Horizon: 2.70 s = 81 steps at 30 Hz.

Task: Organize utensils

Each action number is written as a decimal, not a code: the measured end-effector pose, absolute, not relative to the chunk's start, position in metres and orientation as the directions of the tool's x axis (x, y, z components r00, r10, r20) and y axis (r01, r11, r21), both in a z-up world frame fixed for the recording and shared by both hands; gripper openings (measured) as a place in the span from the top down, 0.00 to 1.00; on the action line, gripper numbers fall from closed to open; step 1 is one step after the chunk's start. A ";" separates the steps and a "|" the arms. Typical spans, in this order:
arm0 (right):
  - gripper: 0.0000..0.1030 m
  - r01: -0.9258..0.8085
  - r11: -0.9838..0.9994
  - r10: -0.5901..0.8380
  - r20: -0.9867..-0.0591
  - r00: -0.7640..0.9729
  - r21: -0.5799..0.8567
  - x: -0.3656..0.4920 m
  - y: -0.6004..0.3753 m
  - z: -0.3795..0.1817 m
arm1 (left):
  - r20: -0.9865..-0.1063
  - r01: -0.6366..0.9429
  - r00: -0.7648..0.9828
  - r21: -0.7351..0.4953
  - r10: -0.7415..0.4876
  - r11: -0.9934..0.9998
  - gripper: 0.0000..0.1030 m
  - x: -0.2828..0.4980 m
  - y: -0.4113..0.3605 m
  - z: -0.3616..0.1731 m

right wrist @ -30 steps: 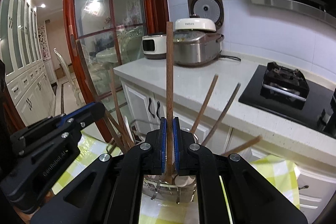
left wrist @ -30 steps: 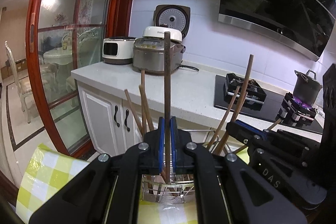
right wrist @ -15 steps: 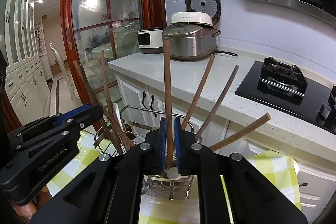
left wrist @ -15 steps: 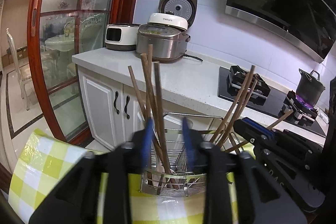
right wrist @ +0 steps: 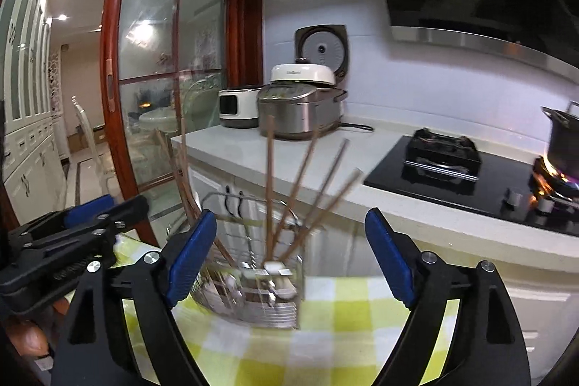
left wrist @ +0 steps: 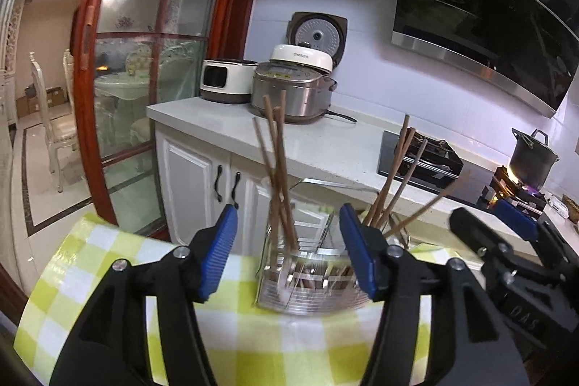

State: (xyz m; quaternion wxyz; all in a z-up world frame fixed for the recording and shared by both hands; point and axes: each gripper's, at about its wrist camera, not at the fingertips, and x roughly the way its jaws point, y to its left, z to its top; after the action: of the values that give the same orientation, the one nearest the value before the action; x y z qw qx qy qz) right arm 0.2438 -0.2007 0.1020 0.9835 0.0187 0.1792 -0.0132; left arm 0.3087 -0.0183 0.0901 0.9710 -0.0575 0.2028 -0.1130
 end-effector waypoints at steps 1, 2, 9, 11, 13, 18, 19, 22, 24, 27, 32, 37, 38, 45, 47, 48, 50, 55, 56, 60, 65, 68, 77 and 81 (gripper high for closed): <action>0.22 0.046 0.998 -0.030 -0.355 0.934 0.037 0.236 -0.204 0.099 | -0.377 0.192 0.895 -0.152 -0.237 0.970 0.40 0.300 -0.017 0.088; 0.22 0.054 0.998 -0.036 -0.359 0.933 0.042 0.229 -0.207 0.096 | -0.371 0.191 0.899 -0.145 -0.232 0.971 0.36 0.292 -0.017 0.086; 0.18 0.083 0.993 -0.045 -0.377 0.925 0.084 0.186 -0.220 0.079 | -0.359 0.187 0.908 -0.109 -0.215 0.976 0.16 0.231 -0.019 0.067; 0.18 0.086 0.992 -0.046 -0.385 0.922 0.089 0.172 -0.222 0.073 | -0.371 0.187 0.905 -0.096 -0.210 0.978 0.10 0.218 -0.021 0.061; 0.18 0.089 0.991 -0.043 -0.393 0.918 0.099 0.163 -0.224 0.068 | -0.383 0.186 0.900 -0.091 -0.207 0.978 0.07 0.206 -0.021 0.056; 0.18 0.087 0.990 -0.032 -0.418 0.908 0.113 0.152 -0.227 0.060 | -0.389 0.191 0.897 -0.090 -0.210 0.978 0.05 0.188 -0.020 0.052; 0.18 0.085 0.990 -0.030 -0.416 0.909 0.114 0.151 -0.227 0.060 | -0.390 0.194 0.896 -0.086 -0.212 0.977 0.05 0.185 -0.021 0.053; 0.18 0.085 0.991 -0.038 -0.400 0.916 0.101 0.146 -0.224 0.062 | -0.394 0.196 0.895 -0.079 -0.211 0.978 0.05 0.186 -0.024 0.056; 0.18 0.080 0.993 -0.038 -0.398 0.917 0.089 0.146 -0.222 0.062 | -0.396 0.196 0.893 -0.081 -0.213 0.977 0.05 0.187 -0.024 0.056; 0.18 0.062 0.994 -0.021 -0.409 0.912 0.089 0.148 -0.220 0.056 | -0.392 0.187 0.897 -0.083 -0.205 0.979 0.05 0.187 -0.021 0.055; 0.18 0.066 0.994 -0.022 -0.433 0.901 0.087 0.151 -0.221 0.050 | -0.396 0.193 0.895 -0.071 -0.205 0.979 0.04 0.186 -0.023 0.052; 0.18 0.069 0.995 -0.030 -0.442 0.896 0.071 0.152 -0.221 0.049 | -0.395 0.169 0.902 -0.046 -0.173 0.985 0.04 0.185 -0.028 0.051; 0.18 0.070 0.995 -0.032 -0.445 0.895 0.068 0.152 -0.221 0.048 | -0.397 0.169 0.901 -0.048 -0.174 0.984 0.04 0.185 -0.028 0.051; 0.18 0.074 0.994 -0.033 -0.444 0.895 0.076 0.150 -0.223 0.049 | -0.392 0.159 0.905 -0.045 -0.164 0.986 0.04 0.185 -0.026 0.052; 0.18 0.072 0.994 -0.030 -0.446 0.895 0.077 0.150 -0.223 0.049 | -0.391 0.157 0.906 -0.043 -0.162 0.987 0.04 0.185 -0.026 0.052; 0.18 0.070 0.995 -0.028 -0.445 0.895 0.077 0.150 -0.223 0.049 | -0.392 0.158 0.906 -0.044 -0.163 0.986 0.04 0.185 -0.026 0.052; 0.18 0.067 0.995 -0.026 -0.446 0.894 0.075 0.150 -0.223 0.049 | -0.393 0.160 0.905 -0.045 -0.164 0.986 0.04 0.186 -0.026 0.052; 0.18 0.072 0.994 -0.030 -0.447 0.894 0.078 0.150 -0.224 0.049 | -0.398 0.164 0.902 -0.044 -0.167 0.986 0.04 0.186 -0.026 0.050; 0.18 0.073 0.994 -0.030 -0.448 0.894 0.079 0.150 -0.225 0.048 | -0.398 0.164 0.902 -0.043 -0.167 0.986 0.04 0.186 -0.027 0.050; 0.18 0.074 0.994 -0.031 -0.448 0.894 0.079 0.150 -0.225 0.049 | -0.398 0.165 0.902 -0.042 -0.168 0.985 0.04 0.186 -0.027 0.051; 0.18 0.075 0.994 -0.031 -0.447 0.894 0.080 0.150 -0.226 0.049 | -0.398 0.167 0.901 -0.043 -0.170 0.985 0.04 0.186 -0.027 0.051; 0.18 0.074 0.994 -0.031 -0.448 0.894 0.079 0.150 -0.226 0.048 | -0.398 0.170 0.901 -0.043 -0.173 0.985 0.04 0.186 -0.028 0.051; 0.18 0.075 0.994 -0.031 -0.448 0.893 0.079 0.151 -0.226 0.049 | -0.399 0.171 0.900 -0.044 -0.174 0.984 0.04 0.186 -0.029 0.051; 0.18 0.074 0.994 -0.031 -0.448 0.894 0.080 0.150 -0.226 0.049 | -0.396 0.172 0.901 -0.044 -0.176 0.984 0.04 0.185 -0.029 0.051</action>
State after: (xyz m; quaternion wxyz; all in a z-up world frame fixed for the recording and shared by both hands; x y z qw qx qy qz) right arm 0.1504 -0.2260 0.0487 0.9719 0.0475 0.2290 -0.0271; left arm 0.1853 -0.0288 0.0505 0.9750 -0.0038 0.2036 -0.0893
